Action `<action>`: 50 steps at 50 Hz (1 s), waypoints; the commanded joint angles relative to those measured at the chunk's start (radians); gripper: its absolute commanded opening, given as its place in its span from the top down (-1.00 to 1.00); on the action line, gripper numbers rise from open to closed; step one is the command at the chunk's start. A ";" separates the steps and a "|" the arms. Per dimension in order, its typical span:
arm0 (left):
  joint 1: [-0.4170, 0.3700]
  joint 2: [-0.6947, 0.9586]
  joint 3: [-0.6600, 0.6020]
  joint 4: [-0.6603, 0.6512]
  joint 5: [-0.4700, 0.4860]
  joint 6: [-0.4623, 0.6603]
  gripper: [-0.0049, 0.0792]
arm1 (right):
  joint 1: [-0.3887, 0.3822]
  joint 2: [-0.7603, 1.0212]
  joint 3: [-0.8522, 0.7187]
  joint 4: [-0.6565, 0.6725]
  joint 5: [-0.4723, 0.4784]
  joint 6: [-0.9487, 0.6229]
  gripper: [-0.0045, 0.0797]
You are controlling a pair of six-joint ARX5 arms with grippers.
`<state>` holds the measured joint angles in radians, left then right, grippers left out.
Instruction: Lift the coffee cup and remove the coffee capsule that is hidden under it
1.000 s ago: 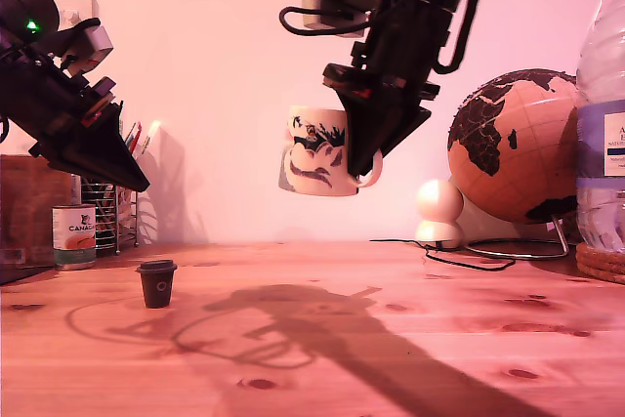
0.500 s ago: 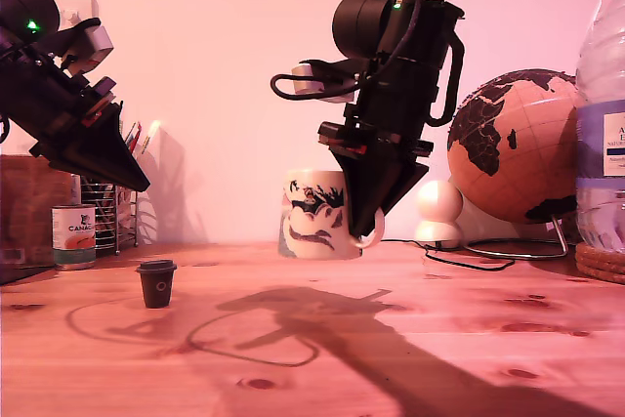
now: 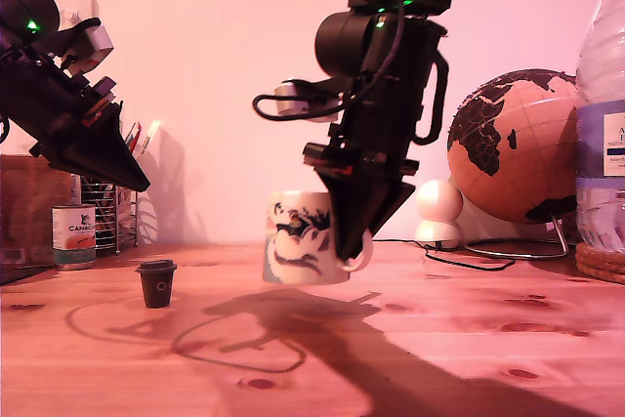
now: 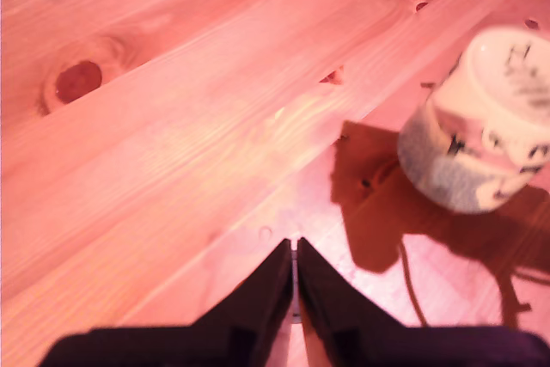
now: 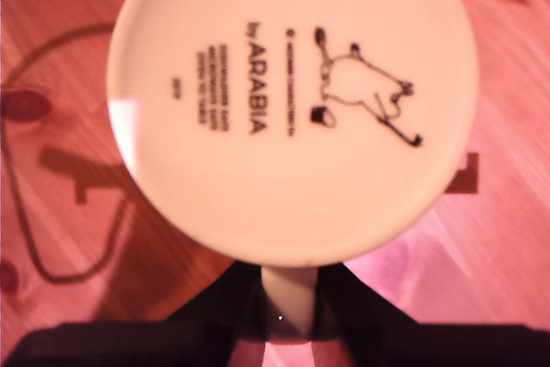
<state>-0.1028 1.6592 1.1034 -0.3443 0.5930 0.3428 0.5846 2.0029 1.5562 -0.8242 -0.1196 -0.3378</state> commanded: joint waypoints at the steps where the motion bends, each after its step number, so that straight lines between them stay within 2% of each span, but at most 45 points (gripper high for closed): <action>1: -0.003 0.001 0.005 0.001 0.002 -0.003 0.94 | 0.004 0.002 0.018 0.014 -0.001 0.001 0.92; 39: -0.003 0.000 0.005 0.009 0.006 -0.003 0.94 | 0.004 0.056 0.018 0.019 0.027 0.000 0.92; 50: -0.003 0.000 0.005 0.019 0.006 -0.003 0.94 | 0.004 0.057 0.018 0.002 0.026 0.000 0.59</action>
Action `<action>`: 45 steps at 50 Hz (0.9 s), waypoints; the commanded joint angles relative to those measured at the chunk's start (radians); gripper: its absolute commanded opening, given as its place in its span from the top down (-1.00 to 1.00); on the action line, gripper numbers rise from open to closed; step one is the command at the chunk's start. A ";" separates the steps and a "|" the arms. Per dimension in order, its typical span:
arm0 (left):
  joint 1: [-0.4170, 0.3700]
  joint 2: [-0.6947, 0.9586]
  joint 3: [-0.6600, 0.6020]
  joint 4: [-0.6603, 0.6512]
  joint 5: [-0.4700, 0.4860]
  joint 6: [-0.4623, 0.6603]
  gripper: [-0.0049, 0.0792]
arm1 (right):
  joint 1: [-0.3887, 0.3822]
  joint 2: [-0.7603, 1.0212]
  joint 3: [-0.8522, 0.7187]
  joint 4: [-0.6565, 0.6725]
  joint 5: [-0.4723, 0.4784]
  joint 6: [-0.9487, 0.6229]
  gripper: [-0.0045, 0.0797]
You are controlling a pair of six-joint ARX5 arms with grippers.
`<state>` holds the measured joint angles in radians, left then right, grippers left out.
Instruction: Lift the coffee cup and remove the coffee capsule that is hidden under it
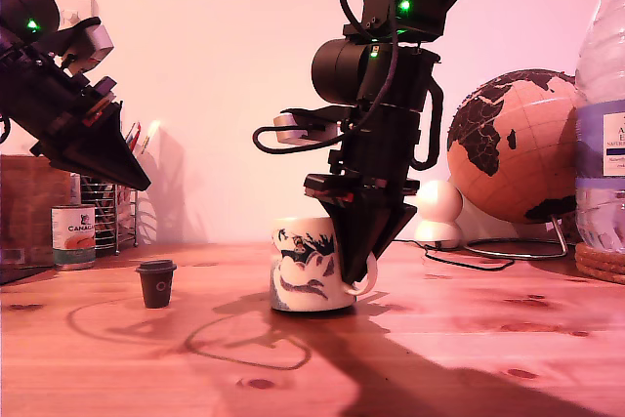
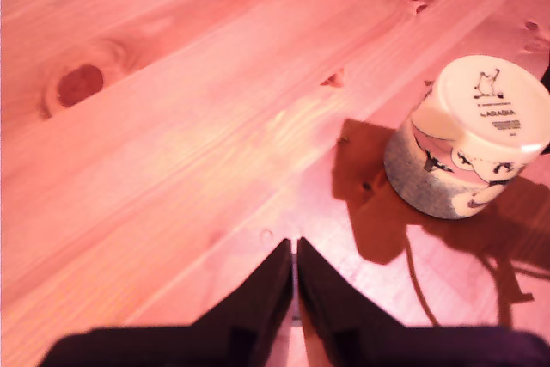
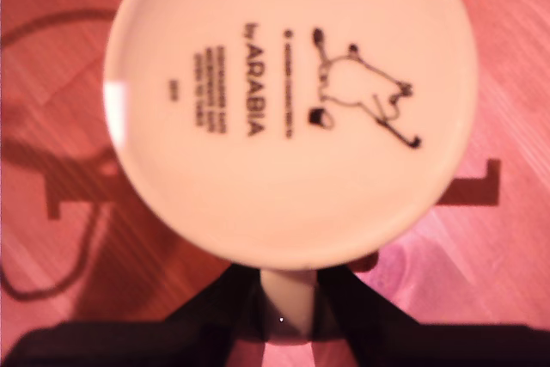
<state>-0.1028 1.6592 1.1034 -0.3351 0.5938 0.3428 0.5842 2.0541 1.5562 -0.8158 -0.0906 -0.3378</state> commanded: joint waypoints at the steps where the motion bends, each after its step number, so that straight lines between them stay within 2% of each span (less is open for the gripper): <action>1: -0.003 0.000 0.005 0.010 0.005 -0.003 0.94 | 0.005 0.006 0.018 -0.010 -0.003 0.000 0.58; 8: -0.003 0.000 0.005 0.013 0.012 -0.004 0.94 | 0.005 0.006 0.018 -0.031 -0.004 0.001 0.56; 20: -0.003 -0.013 0.005 0.018 0.028 -0.004 0.94 | 0.014 0.006 0.018 -0.053 -0.004 0.005 0.20; 45: -0.003 -0.030 0.005 0.010 0.030 -0.016 0.94 | 0.018 -0.112 0.030 -0.041 -0.005 0.037 0.17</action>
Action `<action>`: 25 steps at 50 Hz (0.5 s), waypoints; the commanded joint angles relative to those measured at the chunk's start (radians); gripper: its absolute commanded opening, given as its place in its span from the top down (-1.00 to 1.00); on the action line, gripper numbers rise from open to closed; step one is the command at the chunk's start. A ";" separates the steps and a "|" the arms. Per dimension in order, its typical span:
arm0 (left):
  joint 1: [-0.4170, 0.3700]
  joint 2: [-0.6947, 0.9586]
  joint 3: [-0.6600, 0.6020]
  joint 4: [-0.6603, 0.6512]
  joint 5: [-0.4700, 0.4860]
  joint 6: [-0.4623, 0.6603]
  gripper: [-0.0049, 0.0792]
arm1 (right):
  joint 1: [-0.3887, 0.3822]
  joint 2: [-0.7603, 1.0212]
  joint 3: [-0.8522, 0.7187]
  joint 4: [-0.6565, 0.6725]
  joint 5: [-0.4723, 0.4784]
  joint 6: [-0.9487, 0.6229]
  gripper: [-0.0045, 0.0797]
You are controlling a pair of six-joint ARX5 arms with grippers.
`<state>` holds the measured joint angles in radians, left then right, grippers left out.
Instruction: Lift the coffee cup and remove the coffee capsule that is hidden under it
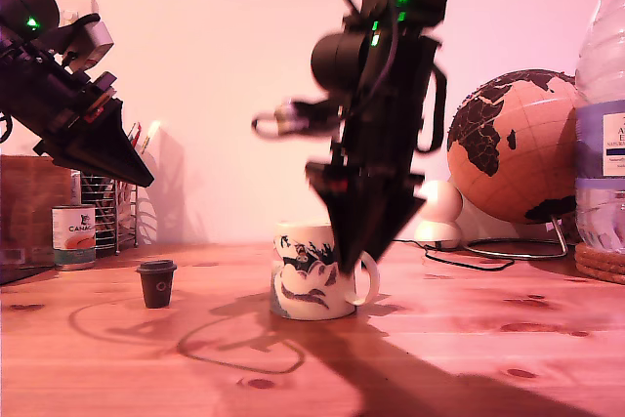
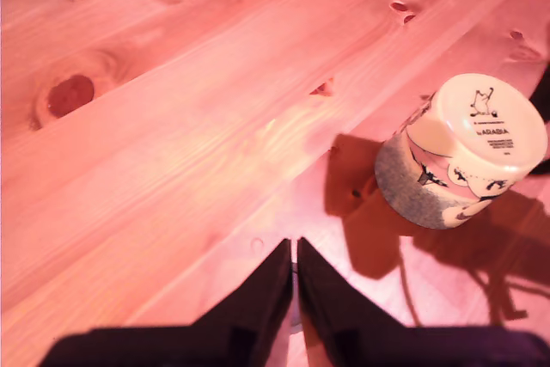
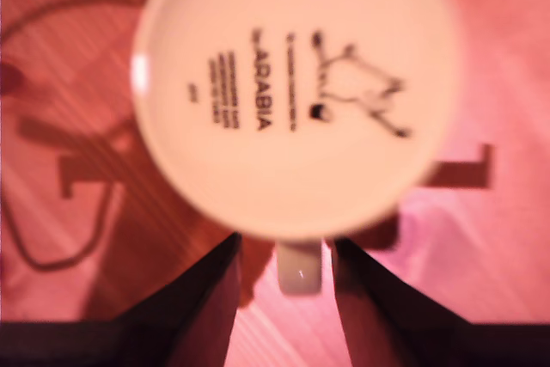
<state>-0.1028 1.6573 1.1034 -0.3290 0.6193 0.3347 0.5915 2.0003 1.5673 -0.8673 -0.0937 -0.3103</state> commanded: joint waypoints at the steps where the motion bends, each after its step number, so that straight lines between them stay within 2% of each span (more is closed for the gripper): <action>1: -0.003 -0.029 0.005 0.004 0.005 -0.009 0.94 | 0.010 -0.065 0.019 0.012 -0.002 0.013 0.17; 10: -0.003 -0.055 0.004 0.008 0.029 -0.033 0.94 | 0.008 -0.123 0.019 0.009 -0.008 0.029 0.24; 17: -0.003 -0.096 0.004 0.009 0.032 -0.055 0.94 | 0.008 -0.164 0.019 -0.002 -0.011 0.050 0.51; 24: -0.003 -0.151 0.004 0.008 0.032 -0.082 0.94 | 0.008 -0.209 0.019 -0.009 -0.012 0.054 0.93; 25: -0.003 -0.159 0.004 0.008 0.032 -0.084 0.94 | 0.008 -0.216 0.019 -0.009 -0.012 0.061 0.93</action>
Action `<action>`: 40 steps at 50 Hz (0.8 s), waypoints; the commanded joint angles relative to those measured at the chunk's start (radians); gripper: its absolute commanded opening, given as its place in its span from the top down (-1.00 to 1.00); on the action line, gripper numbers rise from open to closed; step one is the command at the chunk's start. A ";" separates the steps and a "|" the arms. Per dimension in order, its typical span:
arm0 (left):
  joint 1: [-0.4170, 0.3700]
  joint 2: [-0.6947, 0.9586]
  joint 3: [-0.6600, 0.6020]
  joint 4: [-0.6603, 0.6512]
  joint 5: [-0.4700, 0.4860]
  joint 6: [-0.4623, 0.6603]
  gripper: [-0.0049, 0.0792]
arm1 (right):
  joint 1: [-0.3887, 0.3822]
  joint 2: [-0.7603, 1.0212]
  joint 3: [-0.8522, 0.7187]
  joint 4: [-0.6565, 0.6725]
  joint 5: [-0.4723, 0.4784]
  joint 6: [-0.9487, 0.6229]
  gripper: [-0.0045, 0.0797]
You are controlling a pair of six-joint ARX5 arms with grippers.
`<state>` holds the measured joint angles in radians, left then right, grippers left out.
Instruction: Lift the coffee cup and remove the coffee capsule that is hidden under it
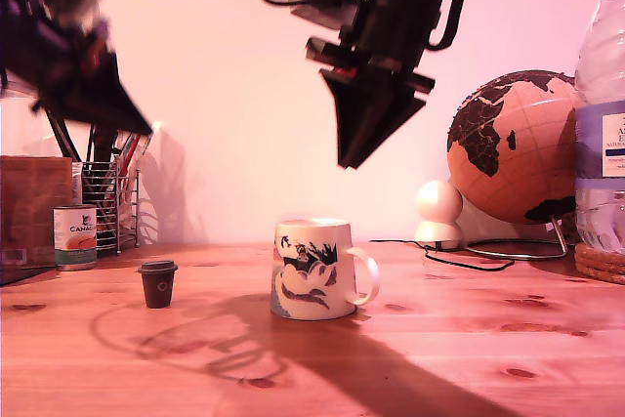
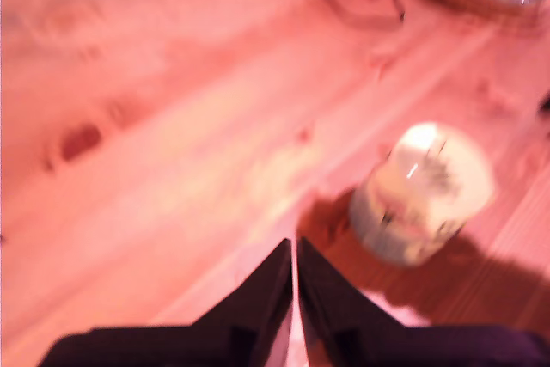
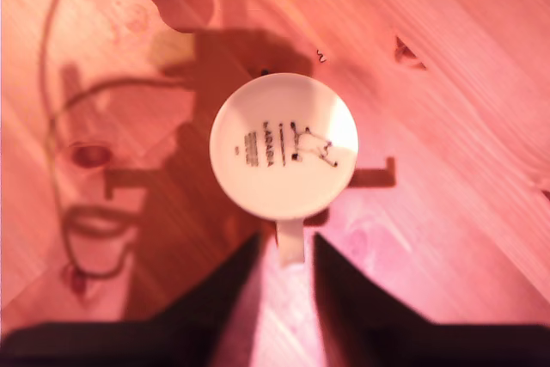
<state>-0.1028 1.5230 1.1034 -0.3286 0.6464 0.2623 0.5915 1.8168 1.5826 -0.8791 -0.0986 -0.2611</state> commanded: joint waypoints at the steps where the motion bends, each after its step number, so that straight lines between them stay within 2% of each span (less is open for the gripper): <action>1: -0.003 -0.035 0.004 0.008 0.005 -0.012 0.94 | 0.008 -0.040 0.003 0.004 -0.009 0.018 0.92; 23: -0.003 -0.203 -0.025 0.023 0.000 -0.051 0.94 | 0.006 -0.181 0.003 0.093 -0.029 0.097 0.92; 40: -0.003 -0.383 -0.192 0.188 -0.008 -0.146 0.94 | 0.031 -0.266 -0.016 0.155 -0.028 0.117 0.92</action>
<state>-0.1028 1.1545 0.9482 -0.1631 0.6403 0.1349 0.5995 1.5970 1.5822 -0.7498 -0.1238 -0.1535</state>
